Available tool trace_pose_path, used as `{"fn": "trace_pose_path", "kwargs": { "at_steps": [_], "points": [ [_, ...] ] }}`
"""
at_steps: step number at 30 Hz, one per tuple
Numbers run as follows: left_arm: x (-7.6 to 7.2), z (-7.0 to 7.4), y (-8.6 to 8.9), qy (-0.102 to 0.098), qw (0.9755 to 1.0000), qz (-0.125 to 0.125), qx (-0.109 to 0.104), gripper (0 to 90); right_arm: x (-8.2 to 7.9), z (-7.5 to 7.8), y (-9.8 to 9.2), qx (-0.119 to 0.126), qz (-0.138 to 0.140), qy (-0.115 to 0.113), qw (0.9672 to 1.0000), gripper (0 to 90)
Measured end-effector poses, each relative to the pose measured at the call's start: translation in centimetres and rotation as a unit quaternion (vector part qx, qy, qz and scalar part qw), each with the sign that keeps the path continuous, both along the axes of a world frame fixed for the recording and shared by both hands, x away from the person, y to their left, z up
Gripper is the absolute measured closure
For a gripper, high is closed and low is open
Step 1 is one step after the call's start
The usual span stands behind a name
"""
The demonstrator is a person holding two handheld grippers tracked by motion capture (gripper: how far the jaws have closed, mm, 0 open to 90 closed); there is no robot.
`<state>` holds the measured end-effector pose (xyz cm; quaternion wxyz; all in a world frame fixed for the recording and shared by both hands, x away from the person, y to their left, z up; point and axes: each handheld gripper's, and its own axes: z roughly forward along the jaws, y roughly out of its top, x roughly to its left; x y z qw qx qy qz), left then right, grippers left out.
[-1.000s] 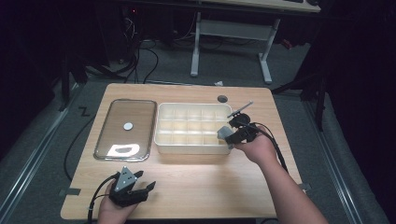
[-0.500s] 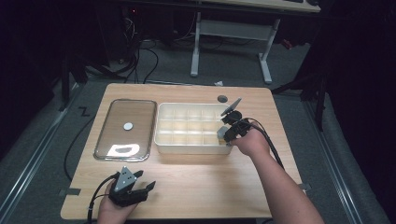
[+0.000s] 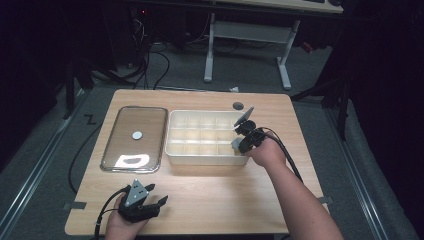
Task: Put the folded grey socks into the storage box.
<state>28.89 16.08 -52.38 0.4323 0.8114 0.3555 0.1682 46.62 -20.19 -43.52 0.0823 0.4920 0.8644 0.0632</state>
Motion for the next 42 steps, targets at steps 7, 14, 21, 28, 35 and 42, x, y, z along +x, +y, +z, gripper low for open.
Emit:
{"fn": "trace_pose_path", "kwargs": {
  "at_steps": [7,14,21,28,35,42],
  "points": [
    [0.1,0.0,0.1,-0.001,1.0000,0.001,-0.004,37.1,0.2,-0.5,0.4,-0.011,0.011,0.015,0.9998,71.7],
    [0.0,0.0,0.0,0.000,1.0000,-0.003,-0.003,37.4,0.4,-1.1,0.7,-0.015,0.012,0.025,0.9995,72.2],
    [0.0,0.0,0.0,0.000,1.0000,-0.005,-0.003,37.4,0.6,-1.4,0.7,-0.016,0.017,0.031,0.9992,72.4],
    [0.0,0.0,0.0,0.001,1.0000,-0.008,-0.002,37.4,0.8,-2.7,1.0,-0.027,0.017,0.046,0.9984,72.6],
    [0.1,-0.1,0.0,0.002,1.0000,-0.008,-0.001,37.4,0.9,-3.1,1.1,-0.026,0.013,0.046,0.9985,72.3],
    [0.1,-0.1,-0.1,0.003,0.9999,-0.011,0.002,37.5,0.9,-3.0,1.1,-0.024,0.016,0.045,0.9986,70.7]
  ]
}}
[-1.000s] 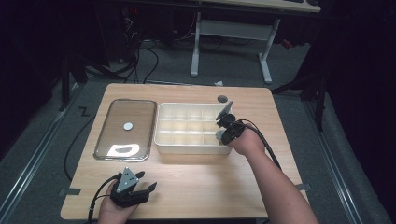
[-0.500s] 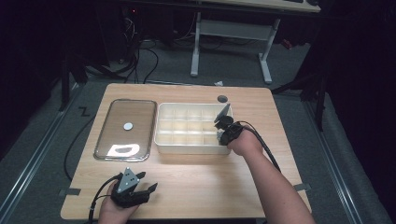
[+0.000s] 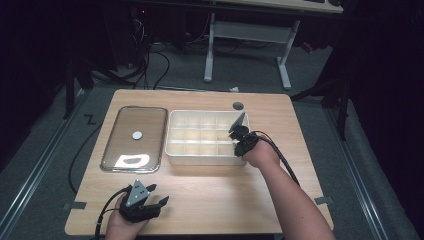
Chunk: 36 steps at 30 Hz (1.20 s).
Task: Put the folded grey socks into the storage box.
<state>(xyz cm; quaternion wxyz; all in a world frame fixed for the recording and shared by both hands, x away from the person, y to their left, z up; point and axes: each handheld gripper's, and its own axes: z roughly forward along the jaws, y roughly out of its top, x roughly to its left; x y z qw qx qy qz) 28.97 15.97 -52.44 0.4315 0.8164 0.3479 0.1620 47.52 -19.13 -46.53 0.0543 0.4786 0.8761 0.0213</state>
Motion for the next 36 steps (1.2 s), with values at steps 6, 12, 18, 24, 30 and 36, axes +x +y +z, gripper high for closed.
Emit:
{"fn": "trace_pose_path", "kwargs": {
  "at_steps": [6,12,18,24,30,36],
  "points": [
    [0.0,-0.1,0.0,0.000,1.0000,0.001,-0.002,37.5,0.0,0.4,-0.1,0.004,-0.003,0.003,1.0000,67.1],
    [0.1,-0.1,0.0,0.001,1.0000,0.002,-0.002,37.5,0.1,0.6,0.0,0.003,-0.006,0.008,0.9999,65.8],
    [0.1,-0.1,0.0,0.002,1.0000,0.000,-0.002,37.5,0.2,1.0,-0.1,0.007,-0.005,0.007,0.9999,64.2],
    [0.1,-0.1,0.0,0.001,1.0000,0.002,-0.002,37.6,0.1,1.5,-0.4,0.014,-0.011,0.001,0.9998,61.8],
    [0.1,-0.1,0.0,0.002,1.0000,0.001,-0.002,37.7,0.0,1.9,-0.6,0.019,-0.013,-0.008,0.9997,61.7],
    [0.1,-0.1,0.0,0.003,1.0000,0.000,-0.001,37.7,-0.1,2.4,-0.7,0.024,-0.011,-0.015,0.9995,62.2]
  ]
}}
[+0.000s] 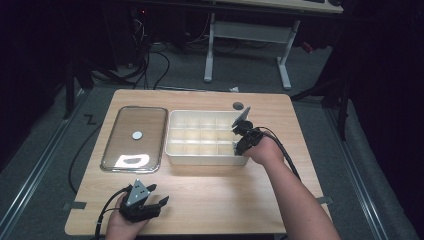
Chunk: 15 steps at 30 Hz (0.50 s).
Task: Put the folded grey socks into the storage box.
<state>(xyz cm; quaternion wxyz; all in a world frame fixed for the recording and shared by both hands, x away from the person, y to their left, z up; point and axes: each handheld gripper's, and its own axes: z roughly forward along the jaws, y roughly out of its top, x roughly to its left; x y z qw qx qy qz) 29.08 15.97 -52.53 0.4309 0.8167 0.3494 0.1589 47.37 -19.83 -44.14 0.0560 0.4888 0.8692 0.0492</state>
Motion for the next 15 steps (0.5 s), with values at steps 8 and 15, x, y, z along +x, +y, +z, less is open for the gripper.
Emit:
{"fn": "trace_pose_path", "kwargs": {
  "at_steps": [8,15],
  "points": [
    [0.0,0.0,0.0,0.000,1.0000,-0.001,0.000,37.7,-0.2,0.9,-0.1,0.012,0.001,-0.013,0.9998,62.2],
    [0.0,0.0,-0.1,0.000,1.0000,-0.001,-0.001,37.7,-0.7,2.3,-0.2,0.024,0.000,-0.024,0.9994,62.7]
  ]
}}
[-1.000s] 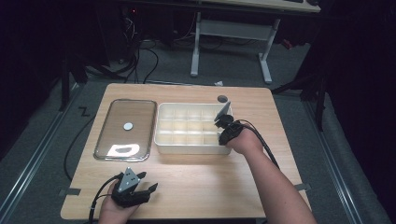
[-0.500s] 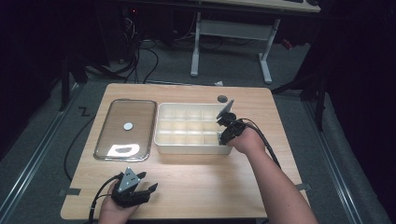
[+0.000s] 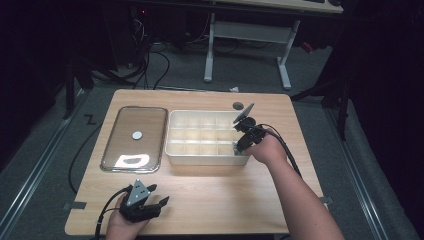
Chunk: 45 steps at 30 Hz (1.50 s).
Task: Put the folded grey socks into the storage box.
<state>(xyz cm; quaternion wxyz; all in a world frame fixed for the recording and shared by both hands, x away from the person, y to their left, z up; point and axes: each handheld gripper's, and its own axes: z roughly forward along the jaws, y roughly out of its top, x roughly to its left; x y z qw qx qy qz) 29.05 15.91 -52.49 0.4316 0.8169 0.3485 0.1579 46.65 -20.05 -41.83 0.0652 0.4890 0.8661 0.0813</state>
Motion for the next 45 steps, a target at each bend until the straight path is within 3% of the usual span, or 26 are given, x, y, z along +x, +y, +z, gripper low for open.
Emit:
{"fn": "trace_pose_path", "kwargs": {
  "at_steps": [4,7,12,23,28,32,35,37,42,45],
  "points": [
    [0.1,-0.1,-0.1,0.000,1.0000,0.001,0.000,37.7,-0.3,0.9,-0.4,0.010,-0.001,-0.004,0.9999,67.1],
    [0.1,-0.1,-0.1,0.001,1.0000,-0.001,0.001,37.7,-0.5,1.3,-0.7,0.013,0.004,0.002,0.9999,75.9],
    [0.0,-0.1,-0.2,0.001,1.0000,-0.002,0.003,37.7,-0.4,0.8,-0.8,0.004,0.002,0.012,0.9999,89.6],
    [0.1,0.1,0.2,0.001,1.0000,0.002,-0.004,37.7,0.6,-3.6,0.0,-0.018,-0.001,0.062,0.9979,90.0],
    [0.0,0.1,0.1,0.001,1.0000,0.000,-0.002,37.7,0.5,-2.9,0.3,-0.026,0.007,0.060,0.9978,90.0],
    [-0.1,0.1,0.0,0.000,1.0000,-0.002,-0.002,37.7,0.7,-1.0,0.3,-0.010,-0.002,0.017,0.9998,88.7],
    [-0.1,0.1,0.0,0.000,1.0000,-0.002,-0.002,37.7,1.1,-0.9,0.4,-0.010,-0.016,0.000,0.9998,88.7],
    [0.0,0.0,0.1,0.000,1.0000,0.000,-0.001,37.6,1.7,-1.7,0.5,-0.016,-0.023,0.009,0.9996,88.7],
    [0.0,-0.1,0.1,0.002,1.0000,0.001,0.000,37.7,2.3,-4.1,1.3,-0.035,-0.010,0.034,0.9988,90.0],
    [0.1,-0.1,0.1,0.003,1.0000,-0.001,0.002,37.7,2.6,-4.5,1.6,-0.042,-0.008,0.039,0.9983,90.0]
  ]
}}
